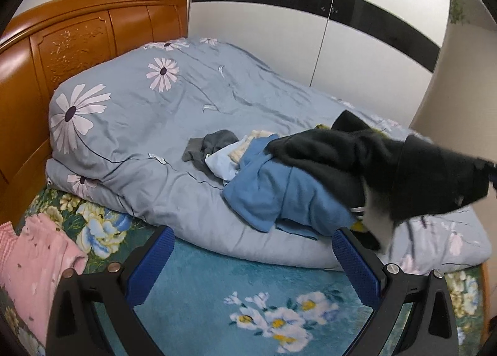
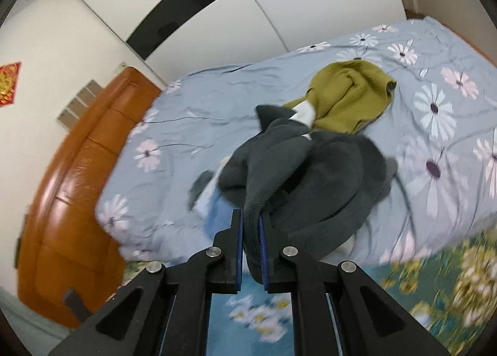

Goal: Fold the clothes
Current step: 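Grasp the black-and-white sweatshirt with the right gripper and lift it, then carry the sweatshirt with the right gripper onto the teal blanket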

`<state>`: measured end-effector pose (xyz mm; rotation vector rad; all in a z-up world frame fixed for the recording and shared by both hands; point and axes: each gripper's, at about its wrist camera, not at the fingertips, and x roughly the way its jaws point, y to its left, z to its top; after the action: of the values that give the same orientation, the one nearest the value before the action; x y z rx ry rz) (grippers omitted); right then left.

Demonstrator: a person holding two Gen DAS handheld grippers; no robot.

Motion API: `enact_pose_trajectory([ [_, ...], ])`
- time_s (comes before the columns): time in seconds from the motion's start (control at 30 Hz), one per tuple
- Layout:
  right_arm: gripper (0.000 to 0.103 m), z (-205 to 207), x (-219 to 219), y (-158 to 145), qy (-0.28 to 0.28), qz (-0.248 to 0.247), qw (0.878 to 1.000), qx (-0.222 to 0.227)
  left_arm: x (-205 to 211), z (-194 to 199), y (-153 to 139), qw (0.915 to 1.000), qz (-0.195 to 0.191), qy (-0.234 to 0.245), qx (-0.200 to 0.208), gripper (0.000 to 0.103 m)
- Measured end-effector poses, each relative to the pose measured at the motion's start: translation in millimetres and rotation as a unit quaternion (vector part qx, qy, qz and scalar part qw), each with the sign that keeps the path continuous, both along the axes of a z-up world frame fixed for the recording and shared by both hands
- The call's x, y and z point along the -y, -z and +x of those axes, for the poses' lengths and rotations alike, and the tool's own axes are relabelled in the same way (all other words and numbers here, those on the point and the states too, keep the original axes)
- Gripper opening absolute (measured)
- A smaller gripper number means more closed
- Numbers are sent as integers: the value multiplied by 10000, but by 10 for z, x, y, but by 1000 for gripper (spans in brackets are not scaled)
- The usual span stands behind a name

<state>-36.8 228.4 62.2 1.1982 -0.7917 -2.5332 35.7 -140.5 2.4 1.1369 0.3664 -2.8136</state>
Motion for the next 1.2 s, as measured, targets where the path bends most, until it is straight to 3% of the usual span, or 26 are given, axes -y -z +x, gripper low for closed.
enact_pose_trajectory([
  [0.1, 9, 347, 18, -161, 28, -238, 9996, -115, 44, 174, -151, 9999, 159, 26, -25, 103],
  [0.33, 9, 1236, 104, -583, -92, -336, 9989, -323, -7, 579, -409, 9992, -64, 367, 109, 103],
  [0.47, 9, 1742, 152, -485, -158, -470, 9987, -121, -25, 808, -413, 9980, -244, 497, 292, 103],
  [0.7, 9, 2392, 220, 396, -194, -103, 9925, 1199, -92, 1113, -284, 9928, -484, 734, 811, 103],
  [0.87, 9, 2720, -167, 1151, 293, 65, 9774, 2093, -192, 1242, -221, 9884, -558, 927, 1062, 103],
  [1.0, 9, 2960, -509, 1731, 728, 138, 9584, 2757, -322, 1218, -204, 9883, -454, 911, 1140, 103],
  [1.07, 10, 2996, -628, 1912, 844, 88, 9525, 2925, -425, 1163, -185, 9879, -354, 938, 1184, 103],
  [1.2, 14, 3010, -756, 1895, 1051, -40, 9537, 2817, -773, 981, -128, 9844, -258, 1180, 1279, 103],
])
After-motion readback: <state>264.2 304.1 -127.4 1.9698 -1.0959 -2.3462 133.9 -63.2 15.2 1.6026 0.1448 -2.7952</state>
